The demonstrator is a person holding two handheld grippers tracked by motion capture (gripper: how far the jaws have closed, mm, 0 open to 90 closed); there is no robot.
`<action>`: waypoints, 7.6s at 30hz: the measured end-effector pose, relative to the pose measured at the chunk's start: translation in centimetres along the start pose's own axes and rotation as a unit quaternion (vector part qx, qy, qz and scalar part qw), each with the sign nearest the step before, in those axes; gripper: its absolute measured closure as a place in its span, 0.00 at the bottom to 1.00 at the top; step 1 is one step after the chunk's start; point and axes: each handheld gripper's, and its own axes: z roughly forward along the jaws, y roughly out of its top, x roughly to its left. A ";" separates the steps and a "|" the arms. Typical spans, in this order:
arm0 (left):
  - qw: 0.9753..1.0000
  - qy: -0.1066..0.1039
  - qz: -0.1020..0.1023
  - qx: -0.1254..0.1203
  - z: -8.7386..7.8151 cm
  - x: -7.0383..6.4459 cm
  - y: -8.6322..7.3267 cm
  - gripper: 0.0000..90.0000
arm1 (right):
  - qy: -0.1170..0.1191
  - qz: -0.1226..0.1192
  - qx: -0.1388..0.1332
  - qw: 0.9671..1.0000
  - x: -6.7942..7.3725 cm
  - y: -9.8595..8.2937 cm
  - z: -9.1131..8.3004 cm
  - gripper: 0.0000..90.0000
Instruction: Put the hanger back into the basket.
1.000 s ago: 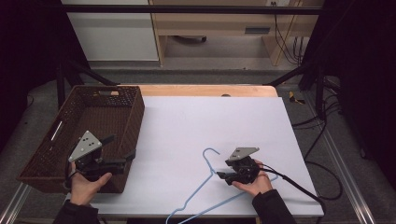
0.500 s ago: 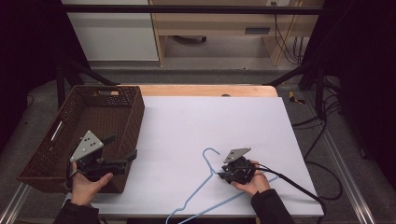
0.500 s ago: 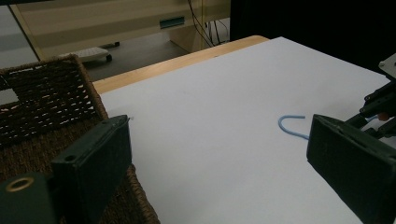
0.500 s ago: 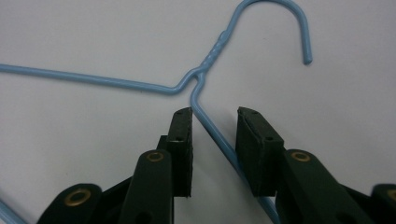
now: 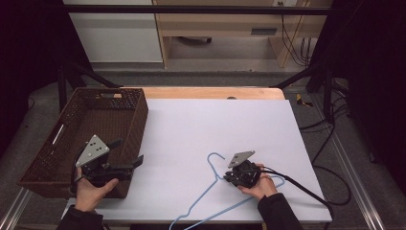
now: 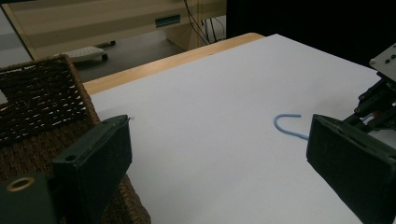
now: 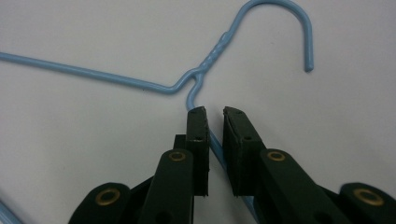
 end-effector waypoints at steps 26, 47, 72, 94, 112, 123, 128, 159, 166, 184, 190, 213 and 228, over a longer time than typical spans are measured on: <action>0.998 -0.041 0.023 0.033 2.7 -3.8 -0.4 0.09 | -0.003 -0.015 -0.010 1.000 0.0 -0.1 -0.1 0.91; 0.980 -0.105 0.059 0.158 10.1 -11.4 -0.9 0.24 | -0.046 0.049 -0.119 0.991 -0.7 -1.6 -5.0 0.58; 0.952 -0.113 0.084 0.272 16.5 -15.7 -3.9 0.62 | -0.079 0.083 -0.147 0.982 -1.3 -2.5 -6.5 0.38; 0.947 -0.085 0.085 0.297 16.7 -17.7 -4.4 0.94 | -0.080 0.090 -0.145 0.982 -1.3 -2.4 -6.5 0.36; 0.955 -0.051 0.081 0.280 16.3 -18.3 -4.4 0.97 | -0.063 0.093 -0.147 0.983 -0.7 -1.7 -6.0 0.34; 0.965 -0.042 0.094 0.242 14.7 -18.7 -3.4 0.97 | -0.040 0.098 -0.161 0.981 0.4 -0.6 -5.7 0.33; 0.966 -0.039 0.103 0.233 14.3 -19.0 -3.2 0.97 | -0.031 0.109 -0.162 0.980 1.0 0.1 -5.4 0.34; 0.965 -0.033 0.124 0.228 13.8 -19.5 -3.2 0.97 | 0.000 0.165 -0.116 0.979 1.1 2.9 -0.8 0.90; 0.965 -0.040 0.126 0.226 13.8 -19.3 -3.1 0.96 | 0.005 0.183 -0.118 0.976 1.2 2.9 -0.9 0.92; 0.954 -0.137 0.041 0.262 15.2 -17.1 -3.0 0.81 | 0.016 0.186 -0.137 0.973 1.3 3.0 -1.5 0.95; 0.954 -0.139 0.029 0.263 15.5 -17.0 -3.2 0.93 | 0.014 0.182 -0.138 0.973 1.3 3.0 -1.6 0.95; 0.972 -0.122 0.013 0.198 13.0 -16.9 -1.3 0.97 | -0.016 0.124 -0.200 0.972 1.8 1.9 -7.3 0.63; 0.982 -0.104 0.017 0.157 10.6 -14.6 1.0 0.97 | -0.057 0.123 -0.239 0.961 0.1 -0.3 -10.8 0.31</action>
